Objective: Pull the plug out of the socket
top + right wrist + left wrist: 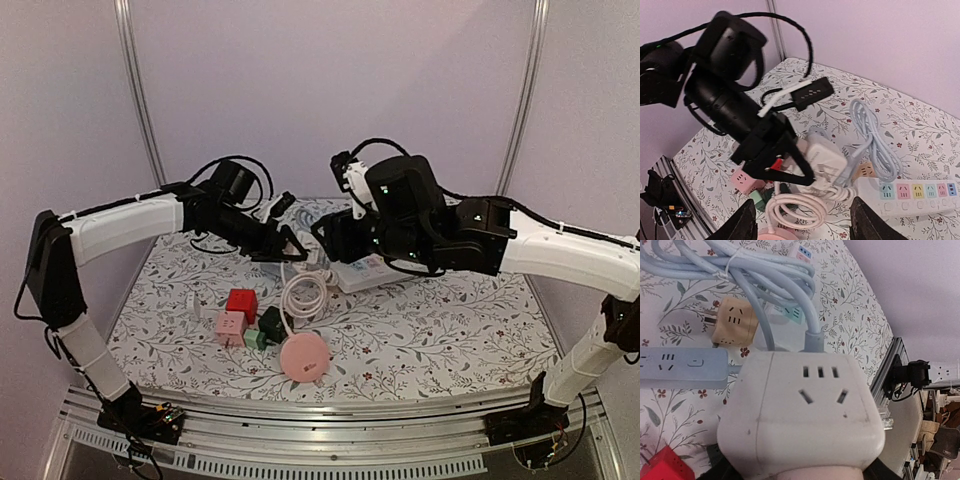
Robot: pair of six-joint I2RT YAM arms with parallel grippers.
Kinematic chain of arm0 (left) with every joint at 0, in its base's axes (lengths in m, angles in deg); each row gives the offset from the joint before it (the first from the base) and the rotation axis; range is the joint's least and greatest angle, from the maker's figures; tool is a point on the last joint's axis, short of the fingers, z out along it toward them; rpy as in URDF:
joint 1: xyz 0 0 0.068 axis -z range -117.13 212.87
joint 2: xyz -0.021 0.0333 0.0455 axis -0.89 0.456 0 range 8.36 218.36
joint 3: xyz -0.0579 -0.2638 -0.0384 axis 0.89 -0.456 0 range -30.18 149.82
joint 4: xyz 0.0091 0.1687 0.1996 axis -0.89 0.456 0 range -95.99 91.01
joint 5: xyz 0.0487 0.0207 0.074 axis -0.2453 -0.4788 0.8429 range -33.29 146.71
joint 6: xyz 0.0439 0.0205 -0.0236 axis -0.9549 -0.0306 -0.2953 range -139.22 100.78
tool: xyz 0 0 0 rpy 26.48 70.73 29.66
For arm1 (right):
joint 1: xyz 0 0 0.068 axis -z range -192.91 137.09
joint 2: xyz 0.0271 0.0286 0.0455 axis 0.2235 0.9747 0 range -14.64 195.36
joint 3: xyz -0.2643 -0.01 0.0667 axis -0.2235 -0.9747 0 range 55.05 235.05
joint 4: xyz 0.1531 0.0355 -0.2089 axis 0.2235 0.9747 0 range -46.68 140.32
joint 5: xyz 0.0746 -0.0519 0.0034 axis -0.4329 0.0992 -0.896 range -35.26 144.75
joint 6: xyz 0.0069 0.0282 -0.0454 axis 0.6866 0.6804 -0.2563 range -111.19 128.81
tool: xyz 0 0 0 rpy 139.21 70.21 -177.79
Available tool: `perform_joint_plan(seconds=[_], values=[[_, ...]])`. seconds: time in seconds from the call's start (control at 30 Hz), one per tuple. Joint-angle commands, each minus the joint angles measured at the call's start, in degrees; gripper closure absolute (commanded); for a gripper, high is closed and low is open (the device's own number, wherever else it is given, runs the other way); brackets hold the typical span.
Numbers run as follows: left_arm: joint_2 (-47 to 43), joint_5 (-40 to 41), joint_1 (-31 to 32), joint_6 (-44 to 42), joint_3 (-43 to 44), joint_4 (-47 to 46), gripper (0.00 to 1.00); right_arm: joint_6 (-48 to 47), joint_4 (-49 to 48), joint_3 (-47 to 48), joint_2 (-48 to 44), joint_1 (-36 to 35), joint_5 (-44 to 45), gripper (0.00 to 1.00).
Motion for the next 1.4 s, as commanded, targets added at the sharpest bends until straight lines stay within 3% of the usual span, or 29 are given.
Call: perform_joint_plan(seconds=[0.0,0.27,0.5,0.6,0.7,0.8,1.37], values=[[-11.0,-2.9,-3.2,-6.0,-1.7,-3.4,0.76,5.7,8.1,-2.0,1.4,7.5,-3.4,0.38],[-14.4,-12.8,-3.5,-7.4,-6.4,-7.6,0.79,8.1,6.1,3.0,5.6,12.2,-13.4,0.34],[-16.4,-13.9,-3.5,-8.0,-7.4,-8.6,0.79,8.5,3.7,1.4,6.2,13.0,-16.2,0.30],[-16.6,-13.8,-3.5,-8.4,-7.6,-8.6,0.78,12.4,3.5,-0.4,6.3,15.1,-12.8,0.30],[-16.6,-13.4,-3.5,-9.2,-7.5,-7.9,0.79,16.5,-0.8,-5.0,4.3,19.0,-14.8,0.28],[-16.4,-13.5,-3.5,-9.2,-7.5,-7.8,0.78,14.8,-3.8,-7.7,1.7,19.3,-16.5,0.24],[-16.7,-16.6,-2.0,-9.2,-7.7,-8.7,0.79,10.4,-2.3,-1.9,8.9,19.4,-25.0,0.21]])
